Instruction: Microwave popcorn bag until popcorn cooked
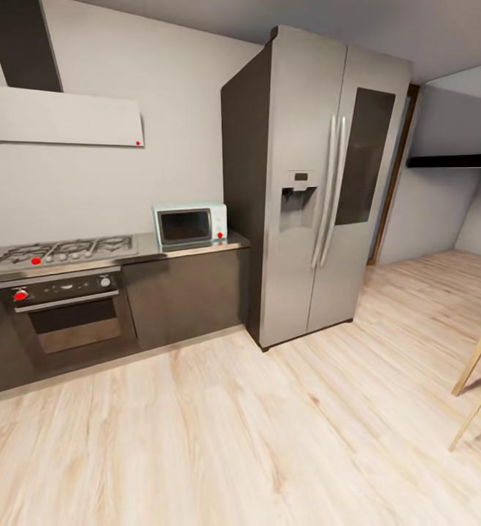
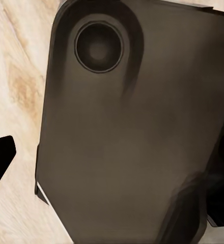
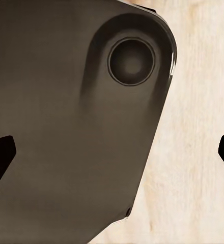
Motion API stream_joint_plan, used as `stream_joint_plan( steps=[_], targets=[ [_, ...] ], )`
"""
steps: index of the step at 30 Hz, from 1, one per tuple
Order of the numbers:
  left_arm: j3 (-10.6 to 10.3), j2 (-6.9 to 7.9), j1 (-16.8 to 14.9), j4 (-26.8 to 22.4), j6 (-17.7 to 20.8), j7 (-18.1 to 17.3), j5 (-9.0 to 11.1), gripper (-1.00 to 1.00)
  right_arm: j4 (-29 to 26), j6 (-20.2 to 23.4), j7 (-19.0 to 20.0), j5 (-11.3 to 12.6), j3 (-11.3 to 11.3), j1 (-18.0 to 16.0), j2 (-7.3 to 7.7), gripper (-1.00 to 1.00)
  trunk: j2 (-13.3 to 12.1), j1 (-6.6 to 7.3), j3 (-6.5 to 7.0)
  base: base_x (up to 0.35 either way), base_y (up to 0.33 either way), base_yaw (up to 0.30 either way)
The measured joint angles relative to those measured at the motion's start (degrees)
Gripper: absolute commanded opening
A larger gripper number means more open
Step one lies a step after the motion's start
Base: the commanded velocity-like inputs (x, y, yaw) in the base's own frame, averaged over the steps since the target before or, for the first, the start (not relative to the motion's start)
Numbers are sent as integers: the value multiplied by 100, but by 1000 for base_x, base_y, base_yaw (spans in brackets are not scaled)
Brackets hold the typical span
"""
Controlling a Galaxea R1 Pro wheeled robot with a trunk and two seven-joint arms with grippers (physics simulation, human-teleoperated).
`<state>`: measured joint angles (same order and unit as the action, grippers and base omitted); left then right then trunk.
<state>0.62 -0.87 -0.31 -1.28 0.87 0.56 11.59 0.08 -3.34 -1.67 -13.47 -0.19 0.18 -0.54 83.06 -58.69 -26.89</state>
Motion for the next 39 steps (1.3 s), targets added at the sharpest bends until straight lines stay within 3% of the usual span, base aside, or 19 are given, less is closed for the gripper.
stream_joint_plan(
  steps=[7, 10, 13, 39],
  targets=[
    [5, 0, 0, -6, -13, 0, 21, 100, 0, 17, 4, 40, -4, 0, 1, 100, 0, 0, 0, 323, 0, 0],
    [0, 0, -2, -3, -22, 0, 202, 100, 0, 7, 2, 42, -3, 0, 2, 100, 0, 0, 0, 323, 0, 0],
    [-3, 0, 1, -6, -23, 0, 243, 100, 0, 4, 0, 42, -2, 0, 2, 100, 0, 0, 0, 323, 0, 0],
    [-3, 17, -3, -6, -31, 0, 260, 100, 0, 21, 2, 19, 15, 0, 1, 100, 0, 0, 0, 323, 0, 0]
  ],
)
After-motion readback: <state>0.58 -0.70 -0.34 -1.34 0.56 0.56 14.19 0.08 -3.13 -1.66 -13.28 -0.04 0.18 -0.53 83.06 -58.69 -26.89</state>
